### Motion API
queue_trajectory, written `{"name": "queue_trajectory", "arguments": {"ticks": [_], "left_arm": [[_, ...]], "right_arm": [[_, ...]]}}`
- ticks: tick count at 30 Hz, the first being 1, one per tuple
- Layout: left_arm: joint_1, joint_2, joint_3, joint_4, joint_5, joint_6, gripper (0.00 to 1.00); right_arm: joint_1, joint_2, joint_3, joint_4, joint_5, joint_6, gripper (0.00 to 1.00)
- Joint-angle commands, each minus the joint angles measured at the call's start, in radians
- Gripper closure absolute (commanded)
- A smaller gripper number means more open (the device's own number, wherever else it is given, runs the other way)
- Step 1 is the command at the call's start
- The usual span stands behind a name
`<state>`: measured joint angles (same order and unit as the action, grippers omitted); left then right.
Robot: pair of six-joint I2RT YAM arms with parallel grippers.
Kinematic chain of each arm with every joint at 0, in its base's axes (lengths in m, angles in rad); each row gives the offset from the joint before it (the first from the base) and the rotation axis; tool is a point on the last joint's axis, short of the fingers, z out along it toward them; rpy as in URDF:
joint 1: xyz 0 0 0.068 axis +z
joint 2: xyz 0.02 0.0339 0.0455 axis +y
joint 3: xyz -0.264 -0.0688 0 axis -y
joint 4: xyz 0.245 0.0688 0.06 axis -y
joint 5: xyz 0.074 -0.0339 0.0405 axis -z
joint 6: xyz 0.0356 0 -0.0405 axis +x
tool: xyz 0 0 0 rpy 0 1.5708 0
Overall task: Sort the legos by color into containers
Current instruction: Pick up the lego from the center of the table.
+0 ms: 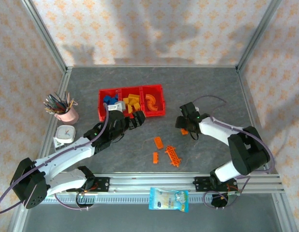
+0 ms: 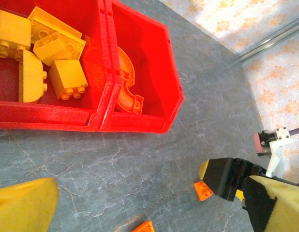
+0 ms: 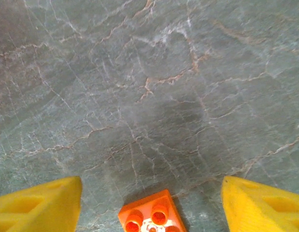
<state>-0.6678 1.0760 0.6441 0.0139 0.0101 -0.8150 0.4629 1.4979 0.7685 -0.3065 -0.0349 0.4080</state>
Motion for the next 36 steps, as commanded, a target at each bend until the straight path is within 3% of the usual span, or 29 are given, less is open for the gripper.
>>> {"name": "queue_trajectory", "arguments": {"ticks": [1, 11, 17, 22, 28, 36], "left_arm": [[-0.007, 0.005, -0.015, 0.05, -0.035, -0.022, 0.01], [-0.006, 0.003, -0.009, 0.018, -0.056, -0.014, 0.01], [-0.007, 0.0, -0.006, 0.019, -0.062, -0.01, 0.01], [-0.007, 0.002, -0.003, 0.013, -0.064, -0.006, 0.01], [-0.007, -0.004, -0.004, 0.008, -0.067, -0.006, 0.01], [-0.006, -0.019, 0.014, -0.007, -0.075, 0.01, 0.01]], "right_arm": [[0.04, 0.022, -0.006, 0.004, -0.004, -0.018, 0.27], [0.137, 0.072, 0.021, -0.024, 0.009, 0.013, 0.43], [0.151, 0.069, 0.026, -0.048, 0.094, 0.037, 0.57], [0.151, 0.101, 0.025, -0.029, 0.065, 0.028, 0.59], [0.151, 0.094, 0.039, -0.013, 0.032, 0.028, 0.68], [0.151, 0.039, 0.166, -0.077, 0.057, -0.007, 0.74]]}}
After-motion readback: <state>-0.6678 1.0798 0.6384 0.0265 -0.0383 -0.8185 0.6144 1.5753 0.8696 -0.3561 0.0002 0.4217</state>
